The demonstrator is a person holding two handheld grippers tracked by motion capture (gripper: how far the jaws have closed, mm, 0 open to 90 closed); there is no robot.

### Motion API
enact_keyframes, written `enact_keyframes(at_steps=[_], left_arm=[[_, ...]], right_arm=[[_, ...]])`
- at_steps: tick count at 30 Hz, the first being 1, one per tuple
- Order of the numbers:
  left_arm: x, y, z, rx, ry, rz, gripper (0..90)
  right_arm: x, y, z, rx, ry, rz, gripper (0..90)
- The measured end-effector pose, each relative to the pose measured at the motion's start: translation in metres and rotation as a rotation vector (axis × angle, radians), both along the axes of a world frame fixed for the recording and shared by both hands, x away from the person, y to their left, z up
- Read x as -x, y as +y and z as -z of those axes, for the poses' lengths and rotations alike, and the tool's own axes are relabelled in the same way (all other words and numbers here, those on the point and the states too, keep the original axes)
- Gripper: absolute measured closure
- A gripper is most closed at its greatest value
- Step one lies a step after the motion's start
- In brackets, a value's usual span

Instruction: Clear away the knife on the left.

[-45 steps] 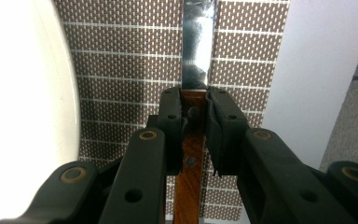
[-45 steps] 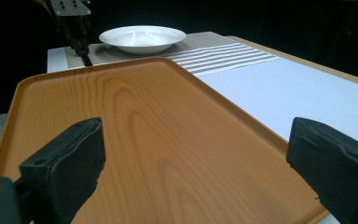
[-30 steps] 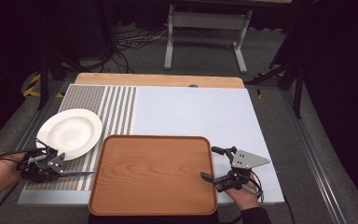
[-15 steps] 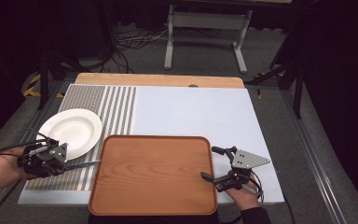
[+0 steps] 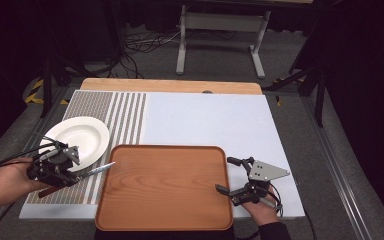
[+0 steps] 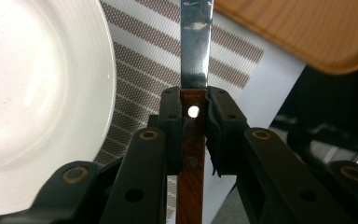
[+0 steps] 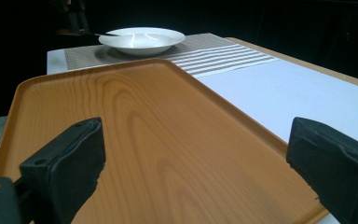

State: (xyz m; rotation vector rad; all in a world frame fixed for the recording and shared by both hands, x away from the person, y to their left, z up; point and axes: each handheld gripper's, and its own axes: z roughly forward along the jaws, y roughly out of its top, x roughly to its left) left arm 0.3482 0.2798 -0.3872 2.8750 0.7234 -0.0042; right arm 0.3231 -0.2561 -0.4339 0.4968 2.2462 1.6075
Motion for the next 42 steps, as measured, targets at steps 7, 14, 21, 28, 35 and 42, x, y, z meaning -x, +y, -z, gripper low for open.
enact_keyframes(at_steps=[7,14,21,28,35,42], left_arm=[[-0.002,-0.008,-0.002,0.059,0.039,-0.073,77.8],[-0.002,-0.017,-0.005,0.130,0.074,-0.124,77.8],[-0.001,-0.026,-0.003,0.162,0.106,-0.169,77.8],[0.000,-0.037,-0.001,0.213,0.117,-0.200,77.8],[-0.001,-0.046,0.000,0.263,0.128,-0.235,77.8],[-0.001,-0.058,0.009,0.305,0.145,-0.246,77.7]], right_arm=[[0.000,0.000,0.000,-0.005,0.002,0.001,5.4],[0.000,0.000,0.000,-0.005,0.002,0.001,5.4],[0.000,-0.001,0.000,-0.008,0.003,0.004,5.4],[0.000,-0.001,0.000,-0.007,0.005,0.001,5.5],[0.000,-0.001,0.000,-0.008,0.006,0.001,5.6],[0.000,-0.001,0.000,-0.007,0.008,-0.003,5.7]])
